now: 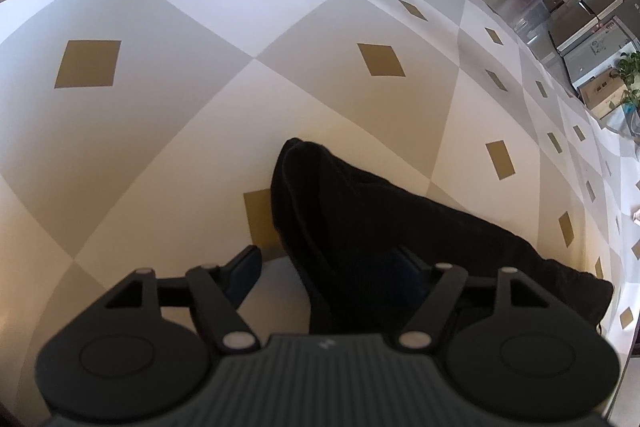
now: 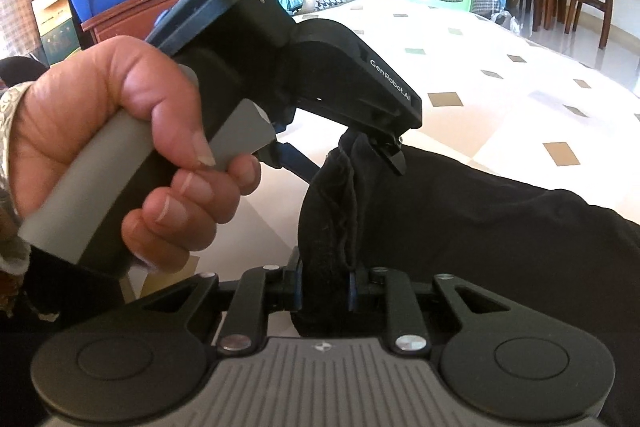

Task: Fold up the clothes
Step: 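Lift the gripped shirt end with both grippers and fold it over the bundle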

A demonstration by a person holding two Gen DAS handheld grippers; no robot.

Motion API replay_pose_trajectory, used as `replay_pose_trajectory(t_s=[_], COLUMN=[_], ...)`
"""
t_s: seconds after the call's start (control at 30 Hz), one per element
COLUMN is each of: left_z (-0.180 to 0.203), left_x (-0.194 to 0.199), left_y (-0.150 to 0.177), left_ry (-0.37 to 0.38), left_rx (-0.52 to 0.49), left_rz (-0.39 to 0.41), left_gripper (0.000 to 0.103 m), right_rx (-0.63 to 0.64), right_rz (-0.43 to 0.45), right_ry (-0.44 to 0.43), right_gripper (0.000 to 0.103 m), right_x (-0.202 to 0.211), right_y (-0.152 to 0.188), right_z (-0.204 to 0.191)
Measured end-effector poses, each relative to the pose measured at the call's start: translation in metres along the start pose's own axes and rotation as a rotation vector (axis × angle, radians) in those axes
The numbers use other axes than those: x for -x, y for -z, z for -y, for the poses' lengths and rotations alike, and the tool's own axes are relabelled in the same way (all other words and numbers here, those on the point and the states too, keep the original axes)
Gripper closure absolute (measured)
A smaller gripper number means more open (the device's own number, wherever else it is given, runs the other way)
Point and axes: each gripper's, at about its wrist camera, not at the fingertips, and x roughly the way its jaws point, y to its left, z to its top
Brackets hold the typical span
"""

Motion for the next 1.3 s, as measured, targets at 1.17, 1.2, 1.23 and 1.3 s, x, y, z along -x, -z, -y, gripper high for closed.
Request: replay_pose_trajectory(t_s=[1.17, 1.2, 1.23, 1.3], left_z=[0.078, 0.084, 0.090, 0.103], left_x=[0.044, 0.046, 0.047, 0.048], left_y=[0.016, 0.015, 0.015, 0.016], left_ry=[0.020, 0.021, 0.022, 0.025], left_rx=[-0.170, -0.179, -0.186, -0.203], left_rz=[0.145, 0.148, 0.150, 0.152], left_gripper=[0.094, 0.094, 0.094, 0.094], right_rx=[-0.094, -0.102, -0.111, -0.130], right_rz=[0.147, 0.155, 0.164, 0.182], right_ry=[0.129, 0.134, 0.139, 0.151], right_gripper=[0.083, 0.083, 0.083, 0.083], right_x=[0.064, 0.067, 0.071, 0.080], right_y=[-0.002, -0.003, -0.003, -0.002], right_z=[0.027, 0.029, 0.032, 0.039])
